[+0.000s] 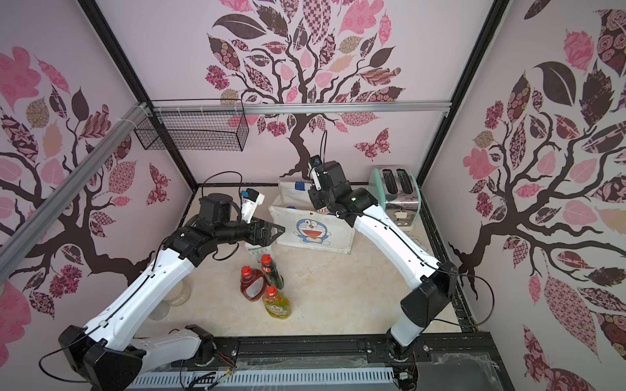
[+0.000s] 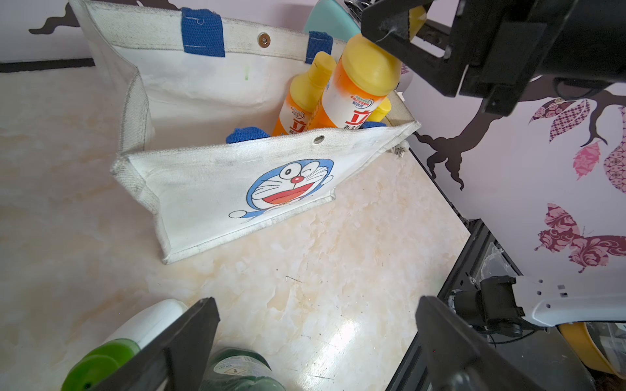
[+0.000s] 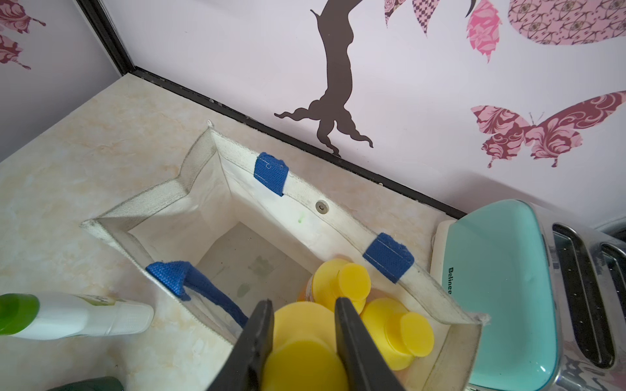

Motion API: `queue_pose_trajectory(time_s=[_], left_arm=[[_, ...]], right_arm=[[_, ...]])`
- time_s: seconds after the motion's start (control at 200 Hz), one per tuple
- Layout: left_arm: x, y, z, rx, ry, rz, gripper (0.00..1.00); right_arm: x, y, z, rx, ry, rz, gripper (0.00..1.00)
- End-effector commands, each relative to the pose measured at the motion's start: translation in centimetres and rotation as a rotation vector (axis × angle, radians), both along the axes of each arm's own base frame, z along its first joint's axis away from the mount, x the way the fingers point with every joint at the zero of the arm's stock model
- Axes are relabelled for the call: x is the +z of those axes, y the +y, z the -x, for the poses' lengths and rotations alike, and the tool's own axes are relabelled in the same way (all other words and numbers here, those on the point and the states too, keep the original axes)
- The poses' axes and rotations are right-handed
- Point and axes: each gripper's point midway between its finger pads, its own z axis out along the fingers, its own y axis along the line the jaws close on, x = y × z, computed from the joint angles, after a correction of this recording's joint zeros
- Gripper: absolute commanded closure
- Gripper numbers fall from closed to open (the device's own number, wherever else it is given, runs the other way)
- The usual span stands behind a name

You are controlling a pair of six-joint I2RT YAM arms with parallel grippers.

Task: Pack dish soap into the shopping bag
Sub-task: Place the bottle of dish soap in the shopping bag.

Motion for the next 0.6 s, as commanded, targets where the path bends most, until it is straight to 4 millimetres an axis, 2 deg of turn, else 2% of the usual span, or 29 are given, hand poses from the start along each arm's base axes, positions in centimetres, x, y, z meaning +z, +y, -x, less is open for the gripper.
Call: queue_pose_trajectory(time_s=[0.0, 0.595], left_arm=[[0.6, 0.0, 0.2, -0.001, -0.028, 0.016, 0.03], [0.3, 0.2, 0.4, -0.002, -0.028, 0.009, 0.03]], right_arm=[[5.3, -1.1, -0.5, -0.046, -0.156, -0.098, 1.0], [0.4, -2.2, -2.4, -0.099, -0.108, -0.132, 1.0]])
